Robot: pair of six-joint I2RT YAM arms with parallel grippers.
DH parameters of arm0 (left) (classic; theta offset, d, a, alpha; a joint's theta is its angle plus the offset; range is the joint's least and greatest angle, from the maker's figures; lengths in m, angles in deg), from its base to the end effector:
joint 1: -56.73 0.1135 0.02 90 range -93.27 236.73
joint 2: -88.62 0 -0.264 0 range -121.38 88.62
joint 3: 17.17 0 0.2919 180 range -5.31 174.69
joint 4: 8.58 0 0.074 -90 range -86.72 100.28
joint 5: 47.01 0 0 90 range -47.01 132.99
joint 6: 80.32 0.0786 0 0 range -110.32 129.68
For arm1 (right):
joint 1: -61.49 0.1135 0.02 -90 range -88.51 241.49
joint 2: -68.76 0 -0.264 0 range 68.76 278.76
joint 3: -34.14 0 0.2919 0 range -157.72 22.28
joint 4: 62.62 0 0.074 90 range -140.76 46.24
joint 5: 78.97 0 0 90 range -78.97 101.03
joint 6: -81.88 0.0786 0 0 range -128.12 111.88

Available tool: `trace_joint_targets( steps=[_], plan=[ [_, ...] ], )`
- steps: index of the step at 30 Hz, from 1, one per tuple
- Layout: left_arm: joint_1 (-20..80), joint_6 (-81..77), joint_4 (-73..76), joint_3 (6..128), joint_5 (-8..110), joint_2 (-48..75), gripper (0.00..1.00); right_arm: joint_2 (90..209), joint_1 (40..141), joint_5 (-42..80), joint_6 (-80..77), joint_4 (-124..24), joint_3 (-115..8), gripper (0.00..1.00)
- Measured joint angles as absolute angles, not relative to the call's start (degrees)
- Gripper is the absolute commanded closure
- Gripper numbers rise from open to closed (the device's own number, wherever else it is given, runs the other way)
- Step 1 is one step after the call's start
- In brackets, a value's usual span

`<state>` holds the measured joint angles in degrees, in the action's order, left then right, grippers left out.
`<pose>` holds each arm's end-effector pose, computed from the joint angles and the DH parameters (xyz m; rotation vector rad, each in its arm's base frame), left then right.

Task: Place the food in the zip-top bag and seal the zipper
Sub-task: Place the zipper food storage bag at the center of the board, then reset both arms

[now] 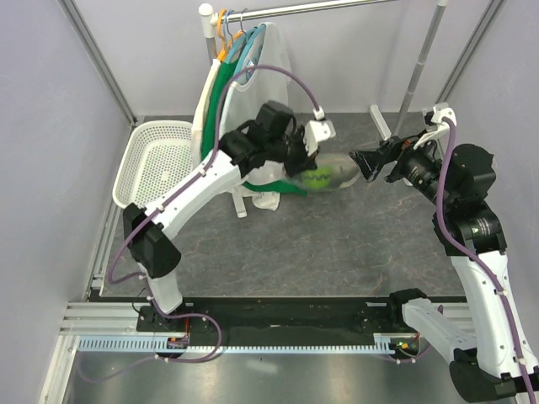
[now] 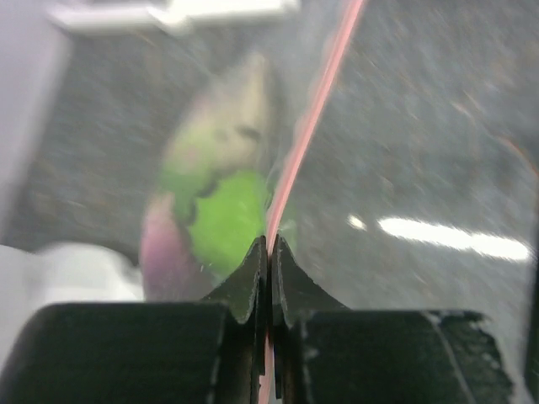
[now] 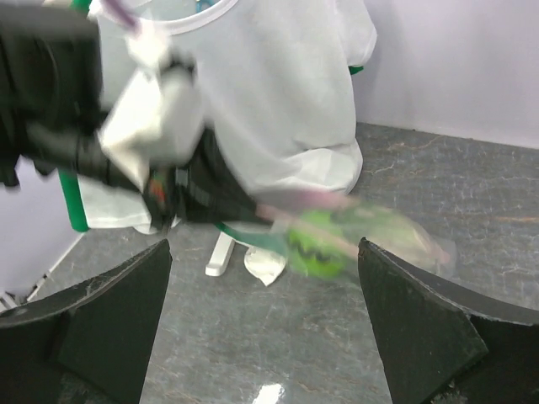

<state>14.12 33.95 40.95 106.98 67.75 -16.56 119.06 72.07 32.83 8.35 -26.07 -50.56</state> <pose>0.3386 -0.3562 0.3893 1.3761 1.6065 -0.6458 0.2297 0.0726 0.4760 -0.2168 1.6327 0.6680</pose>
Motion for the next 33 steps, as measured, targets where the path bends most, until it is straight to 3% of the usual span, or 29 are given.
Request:
trace_joint_targets(
  steps=[6, 12, 15, 16, 18, 19, 22, 29, 33],
  plan=[
    [8.8, 30.6, 36.8, 81.4, 69.7, -8.4, 0.98, 118.7, 71.8, 30.4, 10.7, -26.4, -49.6, 0.02],
    [3.9, 25.5, 35.1, 69.8, 72.8, -5.7, 0.96, 117.7, 71.7, 30.2, 10.8, -25.7, -44.7, 0.02],
    [3.0, 22.2, 33.2, 67.8, 74.7, -4.9, 0.7, 117.5, 71.7, 30.1, 10.6, -25.0, -42.1, 0.02],
    [2.8, 20.9, 32.3, 67.1, 75.2, -4.5, 0.5, 117.4, 71.7, 30.1, 10.5, -24.7, -41.1, 0.02],
    [2.4, 19.2, 31.4, 66.2, 75.8, -3.9, 0.39, 117.2, 71.7, 30.0, 10.0, -23.7, -39.9, 0.02],
    [2.2, 18.2, 31.1, 66.0, 76.0, -3.6, 0.21, 117.1, 71.7, 30.0, 9.6, -23.1, -39.3, 0.02],
    [1.8, 16.8, 30.5, 65.9, 75.5, -2.2, 0.01, 117.1, 71.7, 30.0, 8.5, -21.2, -38.7, 0.02],
    [3.1, 17.5, 33.1, 70.7, 71.5, 3.9, 0.0, 118.0, 71.7, 30.6, 7.4, -20.2, -38.7, 0.02],
    [10.4, 17.6, 34.3, 75.0, 73.9, 8.6, 0.0, 119.5, 71.7, 31.4, 7.1, -20.2, -38.7, 0.02]
  ],
)
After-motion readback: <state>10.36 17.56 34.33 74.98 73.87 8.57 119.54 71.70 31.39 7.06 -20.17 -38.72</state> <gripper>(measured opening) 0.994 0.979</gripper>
